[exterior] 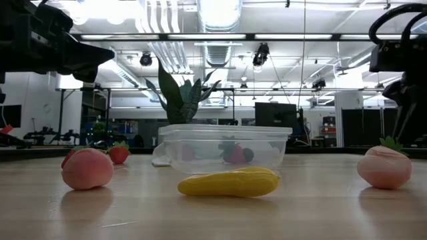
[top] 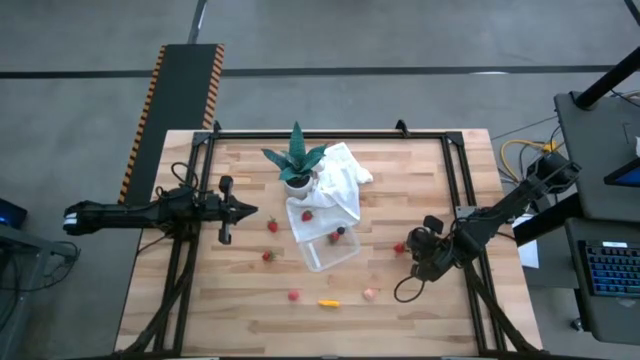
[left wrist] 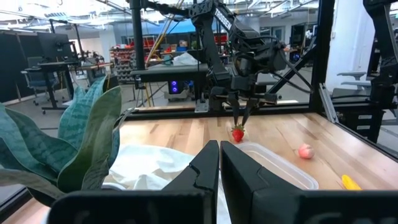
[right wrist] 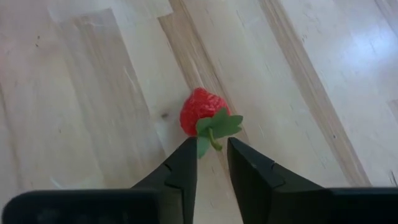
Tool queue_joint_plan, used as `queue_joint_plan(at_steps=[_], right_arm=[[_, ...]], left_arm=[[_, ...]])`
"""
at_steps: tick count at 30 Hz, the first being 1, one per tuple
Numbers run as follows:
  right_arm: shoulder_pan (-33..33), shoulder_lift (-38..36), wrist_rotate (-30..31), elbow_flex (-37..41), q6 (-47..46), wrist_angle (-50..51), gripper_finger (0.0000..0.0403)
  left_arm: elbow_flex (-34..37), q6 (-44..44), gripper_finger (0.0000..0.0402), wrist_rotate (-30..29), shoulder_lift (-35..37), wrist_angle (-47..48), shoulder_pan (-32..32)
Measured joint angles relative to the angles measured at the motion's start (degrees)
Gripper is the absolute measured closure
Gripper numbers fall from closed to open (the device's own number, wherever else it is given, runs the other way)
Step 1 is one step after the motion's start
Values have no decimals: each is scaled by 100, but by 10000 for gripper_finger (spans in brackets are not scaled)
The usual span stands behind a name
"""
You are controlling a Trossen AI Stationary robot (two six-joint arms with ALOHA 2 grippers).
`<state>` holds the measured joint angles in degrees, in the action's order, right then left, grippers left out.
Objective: Pick and placing Produce into tupperware
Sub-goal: Put the strawberry into the transparent bin
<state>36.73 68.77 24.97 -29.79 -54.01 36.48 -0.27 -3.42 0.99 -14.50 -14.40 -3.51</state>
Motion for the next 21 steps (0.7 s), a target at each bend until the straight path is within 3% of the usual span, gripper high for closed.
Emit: queue_joint_plan(at_steps=[11, 21], right_arm=[[0, -1, 1, 3, 6, 5, 388], [-80, -8, 63, -92, 50, 32, 394]], left_arm=[[0, 0, 402, 0, 0, -17, -2], [0, 0, 402, 0, 0, -16, -1]])
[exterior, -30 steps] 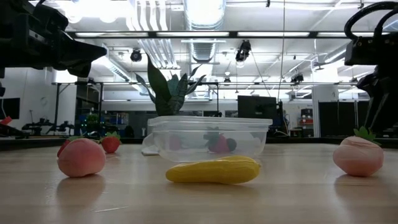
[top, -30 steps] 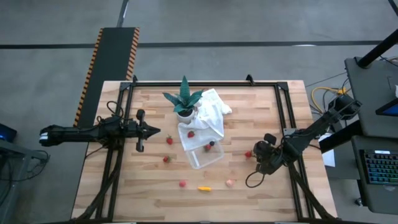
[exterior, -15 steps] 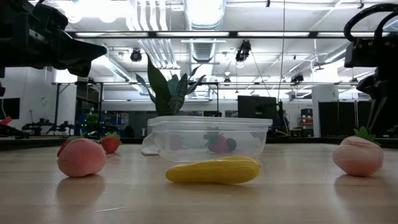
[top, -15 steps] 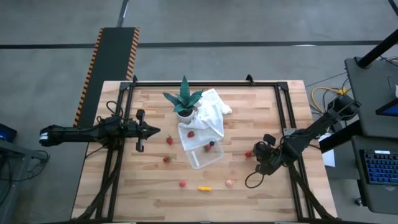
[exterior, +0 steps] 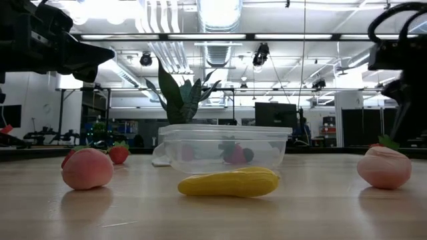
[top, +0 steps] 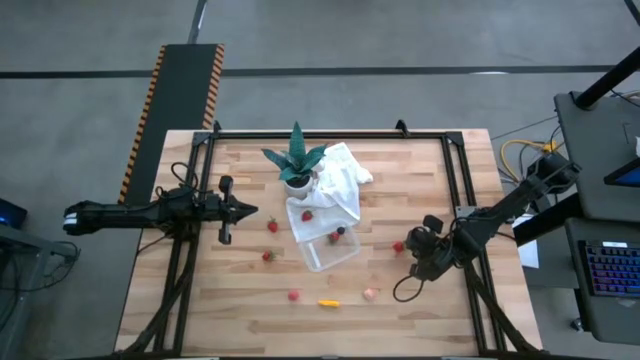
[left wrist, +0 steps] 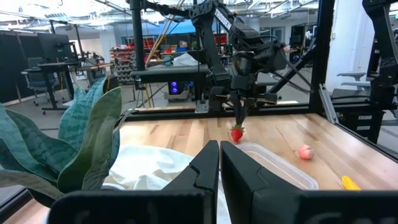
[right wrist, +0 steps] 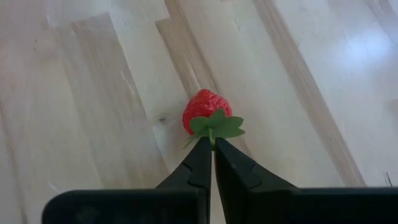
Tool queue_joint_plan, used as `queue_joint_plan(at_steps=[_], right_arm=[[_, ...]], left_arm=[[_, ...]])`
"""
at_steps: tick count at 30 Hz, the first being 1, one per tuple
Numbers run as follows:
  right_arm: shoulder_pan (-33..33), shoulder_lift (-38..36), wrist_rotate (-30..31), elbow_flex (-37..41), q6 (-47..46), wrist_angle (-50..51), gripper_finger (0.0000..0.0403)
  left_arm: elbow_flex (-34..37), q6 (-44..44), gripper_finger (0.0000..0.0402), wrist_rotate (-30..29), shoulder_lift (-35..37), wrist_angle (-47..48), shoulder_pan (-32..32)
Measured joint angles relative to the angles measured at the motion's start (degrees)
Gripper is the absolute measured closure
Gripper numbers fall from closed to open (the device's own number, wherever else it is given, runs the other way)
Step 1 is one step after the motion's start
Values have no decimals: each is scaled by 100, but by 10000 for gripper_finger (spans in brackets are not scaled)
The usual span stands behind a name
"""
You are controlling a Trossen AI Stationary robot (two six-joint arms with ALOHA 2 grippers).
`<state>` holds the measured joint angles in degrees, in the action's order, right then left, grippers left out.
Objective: Pick and placing Produce into tupperware
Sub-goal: Put the strawberry into the transparent bin
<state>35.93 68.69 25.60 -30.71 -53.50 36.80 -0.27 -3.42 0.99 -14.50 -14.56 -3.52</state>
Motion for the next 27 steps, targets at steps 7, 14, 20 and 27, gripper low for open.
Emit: queue_joint_plan(at_steps=[7, 14, 20, 27], right_arm=[[-534, -50, 265, -705, 1155, -17, 394], [-1162, -39, 294, -1435, 2288, -219, 394], [-1551, -37, -86, -1649, 3384, -1207, 394], [-1925, 62, -503, -1507, 3860, -2128, 394]], left_arm=[[0, -4, 402, 0, 0, -2, 1], [0, -4, 402, 0, 1, -107, -1], [0, -6, 402, 0, 2, -138, 0], [0, -6, 402, 0, 2, -149, -1]])
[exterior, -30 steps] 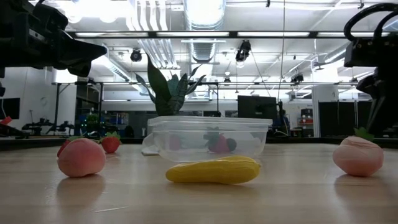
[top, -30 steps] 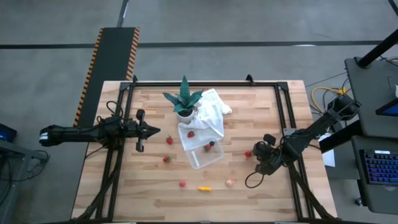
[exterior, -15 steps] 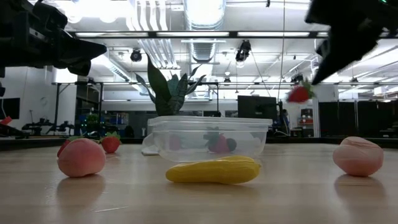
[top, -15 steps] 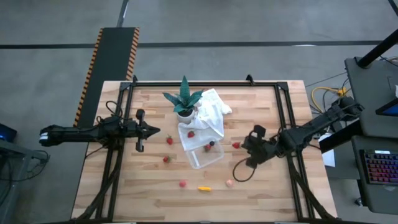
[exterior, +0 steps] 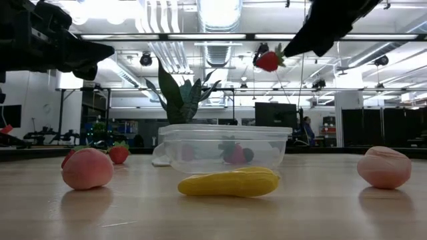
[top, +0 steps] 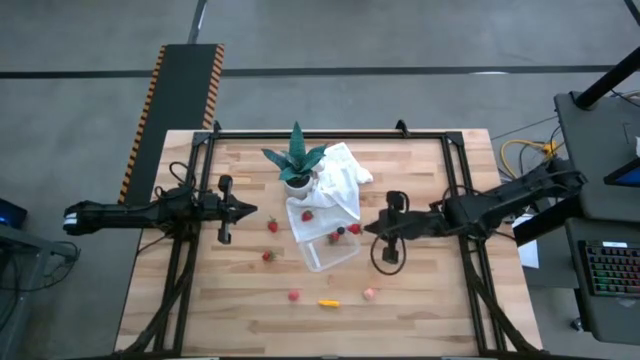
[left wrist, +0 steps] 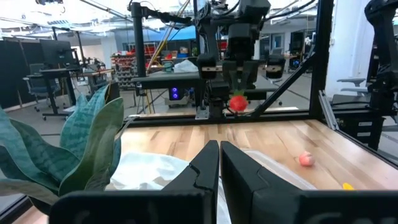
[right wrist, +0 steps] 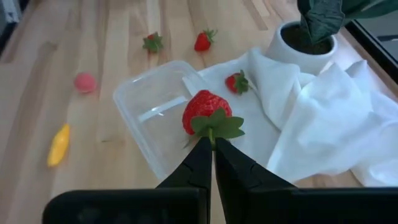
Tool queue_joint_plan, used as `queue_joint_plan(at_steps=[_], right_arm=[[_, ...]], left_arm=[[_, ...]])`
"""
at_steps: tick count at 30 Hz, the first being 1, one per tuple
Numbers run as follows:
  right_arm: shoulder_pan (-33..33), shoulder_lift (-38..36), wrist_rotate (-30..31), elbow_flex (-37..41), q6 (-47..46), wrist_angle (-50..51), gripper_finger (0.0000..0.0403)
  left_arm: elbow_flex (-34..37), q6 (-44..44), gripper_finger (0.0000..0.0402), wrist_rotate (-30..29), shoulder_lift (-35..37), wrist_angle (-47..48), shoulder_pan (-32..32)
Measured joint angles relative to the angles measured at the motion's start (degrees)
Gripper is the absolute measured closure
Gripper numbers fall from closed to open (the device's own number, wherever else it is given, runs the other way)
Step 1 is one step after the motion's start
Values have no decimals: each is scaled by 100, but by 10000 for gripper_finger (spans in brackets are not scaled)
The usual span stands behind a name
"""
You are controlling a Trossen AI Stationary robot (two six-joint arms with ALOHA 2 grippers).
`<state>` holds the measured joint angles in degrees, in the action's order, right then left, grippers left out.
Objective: Pick and placing Produce into tupperware
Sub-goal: Put the strawberry into the transparent bin
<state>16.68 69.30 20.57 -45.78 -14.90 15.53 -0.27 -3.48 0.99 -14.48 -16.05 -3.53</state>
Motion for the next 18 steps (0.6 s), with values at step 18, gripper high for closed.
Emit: queue_joint_plan(at_steps=[18], right_arm=[[-653, 2193, -1096, -839, 651, -301, 394]], left_arm=[[0, 1, 402, 2, -7, -22, 2]])
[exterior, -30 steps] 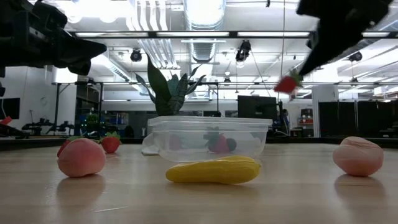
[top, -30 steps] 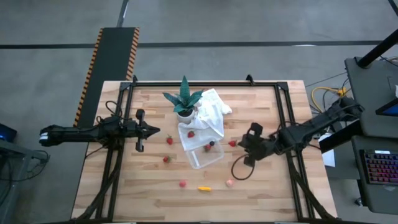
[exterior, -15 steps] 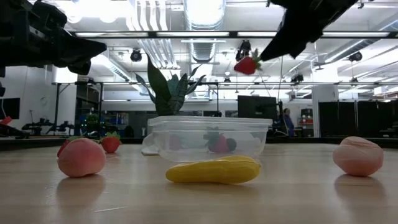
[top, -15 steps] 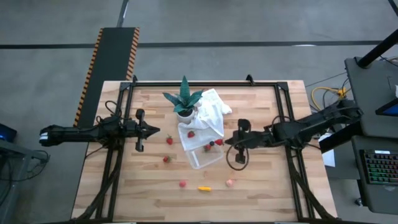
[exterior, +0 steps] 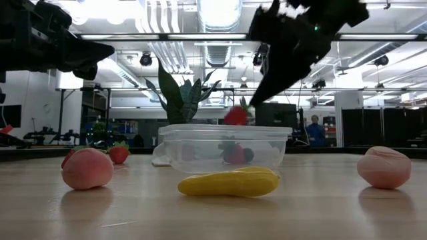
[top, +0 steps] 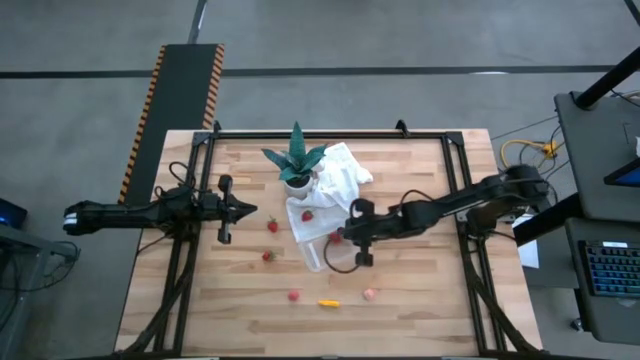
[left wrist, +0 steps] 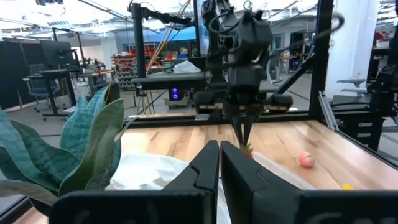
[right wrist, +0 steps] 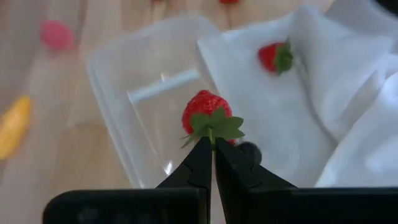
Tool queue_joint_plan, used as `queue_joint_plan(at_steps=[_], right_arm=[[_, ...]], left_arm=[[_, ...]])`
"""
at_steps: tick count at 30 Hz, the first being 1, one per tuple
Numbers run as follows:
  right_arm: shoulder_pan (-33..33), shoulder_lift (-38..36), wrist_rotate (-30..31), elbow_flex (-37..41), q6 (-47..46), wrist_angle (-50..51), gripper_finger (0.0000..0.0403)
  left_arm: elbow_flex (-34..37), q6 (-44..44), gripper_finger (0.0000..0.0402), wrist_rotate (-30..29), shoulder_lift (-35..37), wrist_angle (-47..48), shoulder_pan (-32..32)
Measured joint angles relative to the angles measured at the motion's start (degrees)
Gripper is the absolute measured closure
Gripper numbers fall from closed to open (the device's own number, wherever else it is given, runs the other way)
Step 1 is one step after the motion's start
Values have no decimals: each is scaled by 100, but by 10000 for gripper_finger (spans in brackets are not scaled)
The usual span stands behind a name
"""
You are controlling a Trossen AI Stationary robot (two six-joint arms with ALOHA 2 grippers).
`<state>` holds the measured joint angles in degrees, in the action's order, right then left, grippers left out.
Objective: Pick and placing Produce into tupperware
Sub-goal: Put the strawberry into the transparent bin
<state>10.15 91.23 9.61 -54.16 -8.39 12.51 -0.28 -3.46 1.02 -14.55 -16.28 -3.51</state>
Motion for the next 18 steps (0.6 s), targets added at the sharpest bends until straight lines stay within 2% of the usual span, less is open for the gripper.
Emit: queue_joint_plan(at_steps=[8, 15, 18], right_arm=[[-9, 571, 74, -554, 10, 910, 394], [-9, 624, 126, -613, 79, 1005, 394], [-11, 576, 308, -514, -196, 994, 394]], left_arm=[[0, 2, 402, 0, 4, 16, -1], [0, 2, 402, 0, 7, 17, -2], [0, 2, 402, 0, -4, 19, -2]])
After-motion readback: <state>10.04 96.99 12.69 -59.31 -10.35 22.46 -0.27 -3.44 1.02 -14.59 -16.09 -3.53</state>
